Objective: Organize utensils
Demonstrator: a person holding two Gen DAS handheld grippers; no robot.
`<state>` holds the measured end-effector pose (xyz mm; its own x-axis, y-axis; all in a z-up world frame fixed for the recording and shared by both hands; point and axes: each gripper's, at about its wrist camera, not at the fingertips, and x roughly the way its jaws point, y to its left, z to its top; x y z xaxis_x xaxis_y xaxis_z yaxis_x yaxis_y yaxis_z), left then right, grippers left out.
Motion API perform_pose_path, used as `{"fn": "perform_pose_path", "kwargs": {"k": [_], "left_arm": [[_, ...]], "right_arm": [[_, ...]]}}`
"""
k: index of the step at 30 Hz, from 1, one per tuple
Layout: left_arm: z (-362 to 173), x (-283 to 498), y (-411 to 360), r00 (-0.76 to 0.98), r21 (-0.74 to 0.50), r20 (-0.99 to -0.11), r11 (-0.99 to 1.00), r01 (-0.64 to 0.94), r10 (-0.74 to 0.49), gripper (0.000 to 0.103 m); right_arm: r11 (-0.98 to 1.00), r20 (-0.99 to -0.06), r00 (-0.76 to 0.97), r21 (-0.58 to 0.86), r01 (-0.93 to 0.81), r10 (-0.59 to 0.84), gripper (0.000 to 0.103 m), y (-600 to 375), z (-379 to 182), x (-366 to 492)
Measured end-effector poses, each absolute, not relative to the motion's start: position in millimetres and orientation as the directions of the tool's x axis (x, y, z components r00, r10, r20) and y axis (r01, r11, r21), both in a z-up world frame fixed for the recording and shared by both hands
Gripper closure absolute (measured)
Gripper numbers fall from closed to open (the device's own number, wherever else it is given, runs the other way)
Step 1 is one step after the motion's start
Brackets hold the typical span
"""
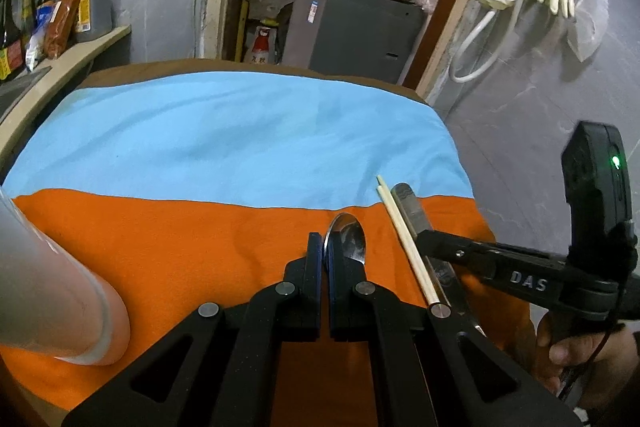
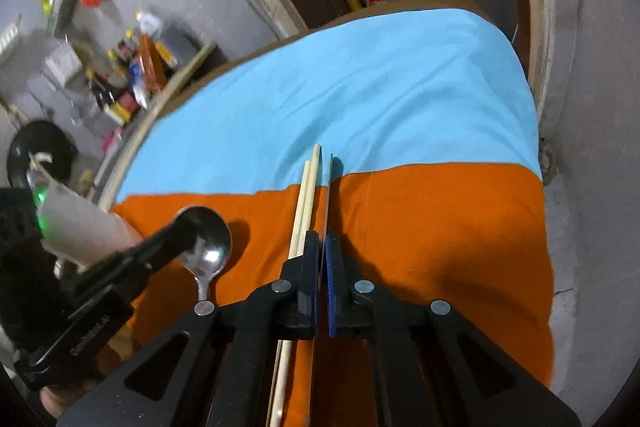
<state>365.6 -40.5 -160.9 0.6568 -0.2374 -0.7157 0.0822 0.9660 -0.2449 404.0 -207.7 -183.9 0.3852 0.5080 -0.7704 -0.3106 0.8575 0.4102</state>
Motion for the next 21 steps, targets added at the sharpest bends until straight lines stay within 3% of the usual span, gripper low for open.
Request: {"fn": "perform_pose_path", "kwargs": {"k": [6, 12, 21], "left_arm": [[-162, 366, -42, 0.651, -0.253, -0.721, 0.965, 0.073, -0.238, 0.102], [-149, 354, -42, 0.693, -0.236, -0.680, 0.966, 0.103, -0.240, 0.102], [-114, 312, -59, 0.823, -0.167, -0.519, 0.972, 0.168, -0.231, 0.103]], "right_arm": [[0.873, -0.799, 0.374, 0.360, -0.329, 0.471, 0.102, -199, -183, 408], [0.839, -0.690, 0.480, 0.475, -0.265, 0.542, 0.103, -224, -183, 381], [0.808, -0.489, 0.673, 0.511, -0.294, 0.555, 0.103, -255, -151, 324]]}}
